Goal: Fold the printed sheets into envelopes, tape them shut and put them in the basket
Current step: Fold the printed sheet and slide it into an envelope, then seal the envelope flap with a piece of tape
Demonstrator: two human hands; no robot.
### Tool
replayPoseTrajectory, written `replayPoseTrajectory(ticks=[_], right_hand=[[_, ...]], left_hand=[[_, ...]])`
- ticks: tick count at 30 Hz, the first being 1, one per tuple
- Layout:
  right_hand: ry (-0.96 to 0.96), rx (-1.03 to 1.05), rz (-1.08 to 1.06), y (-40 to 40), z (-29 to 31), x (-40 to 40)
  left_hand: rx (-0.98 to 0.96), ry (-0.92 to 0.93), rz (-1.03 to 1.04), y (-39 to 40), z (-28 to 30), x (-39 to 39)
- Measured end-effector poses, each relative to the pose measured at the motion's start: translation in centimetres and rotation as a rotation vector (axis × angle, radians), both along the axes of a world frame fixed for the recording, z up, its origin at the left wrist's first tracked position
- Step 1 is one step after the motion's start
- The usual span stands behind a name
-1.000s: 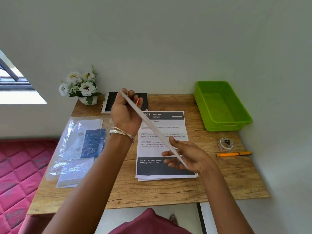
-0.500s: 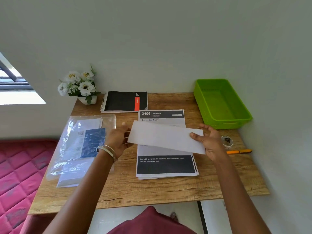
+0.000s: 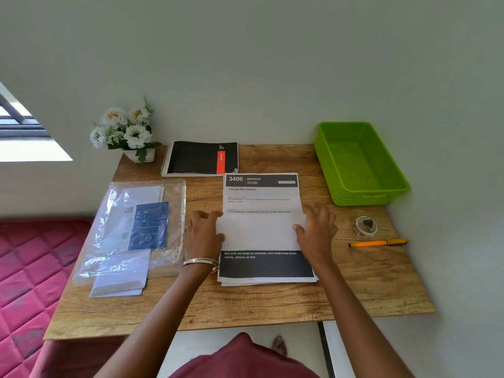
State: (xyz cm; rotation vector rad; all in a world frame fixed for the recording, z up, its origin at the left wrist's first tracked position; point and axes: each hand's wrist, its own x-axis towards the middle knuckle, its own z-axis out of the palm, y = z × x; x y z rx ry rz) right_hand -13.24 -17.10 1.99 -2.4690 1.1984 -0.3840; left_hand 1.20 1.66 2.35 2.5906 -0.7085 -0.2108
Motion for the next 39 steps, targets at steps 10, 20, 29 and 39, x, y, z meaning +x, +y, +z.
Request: replayPoseTrajectory(ticks=[10,20,29,39], right_hand=[[0.056,-0.093,0.304,1.5,-2.5,-0.9],[-0.349,0.017,0.036,-3.4,-0.6,-5.5],[0.150,-0.141,-0.088,-11.6,0.8,-12.4],[0.050,-0.051,0.059,-13.2,0.9,-13.1]], left_hand=[[0.212,-0.239,-0.257,0.3,-1.4,-1.5],[0.071,-0.127,-0.226,-4.4,0.4,-5.1],[-0.153,0.081,-0.456,-12.8,1.5,-10.4],[-0.204,0.067,-0.323,-17.6,1.6,-14.6]])
